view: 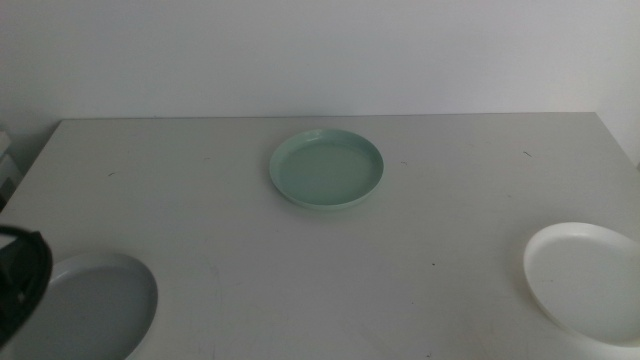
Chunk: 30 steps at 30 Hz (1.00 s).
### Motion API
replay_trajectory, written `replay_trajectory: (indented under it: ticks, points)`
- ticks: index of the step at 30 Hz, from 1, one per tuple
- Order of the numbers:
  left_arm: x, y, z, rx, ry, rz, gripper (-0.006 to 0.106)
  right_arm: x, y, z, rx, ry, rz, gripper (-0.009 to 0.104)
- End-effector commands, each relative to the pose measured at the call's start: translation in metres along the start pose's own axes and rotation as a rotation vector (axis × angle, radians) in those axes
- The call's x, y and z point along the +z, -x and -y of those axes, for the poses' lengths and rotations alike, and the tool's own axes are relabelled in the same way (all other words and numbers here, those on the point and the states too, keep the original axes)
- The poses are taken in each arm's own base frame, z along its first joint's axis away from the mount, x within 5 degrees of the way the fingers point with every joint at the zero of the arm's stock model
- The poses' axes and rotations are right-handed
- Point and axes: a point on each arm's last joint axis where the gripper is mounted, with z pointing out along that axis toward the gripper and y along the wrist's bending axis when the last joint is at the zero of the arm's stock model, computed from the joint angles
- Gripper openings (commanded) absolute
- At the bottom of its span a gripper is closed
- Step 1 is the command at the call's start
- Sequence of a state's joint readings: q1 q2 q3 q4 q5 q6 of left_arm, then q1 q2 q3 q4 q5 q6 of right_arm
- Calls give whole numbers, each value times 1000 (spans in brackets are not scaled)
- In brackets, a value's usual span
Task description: Stack the three bowls on top of each other.
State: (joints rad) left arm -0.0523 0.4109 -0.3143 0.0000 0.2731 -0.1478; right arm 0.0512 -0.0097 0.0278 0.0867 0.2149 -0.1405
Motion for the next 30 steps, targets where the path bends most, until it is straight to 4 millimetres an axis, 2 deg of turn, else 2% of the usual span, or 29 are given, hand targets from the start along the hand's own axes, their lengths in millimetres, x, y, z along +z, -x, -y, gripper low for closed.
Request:
replay_trajectory:
  ticks: [1,8,13,20,30]
  points:
    - [4,38,5,-9,-6,52,105,-3,10,2,-7,-21,112,55]
    - [29,90,13,-9,32,-197,105,-3,10,2,-7,-21,112,55]
    - [44,111,16,-10,60,-381,105,-3,10,2,-7,-21,112,55]
    - [56,116,18,-19,83,-586,105,-3,10,2,-7,-21,112,55]
    - [58,115,13,26,123,-592,105,-3,10,2,-7,-21,112,55]
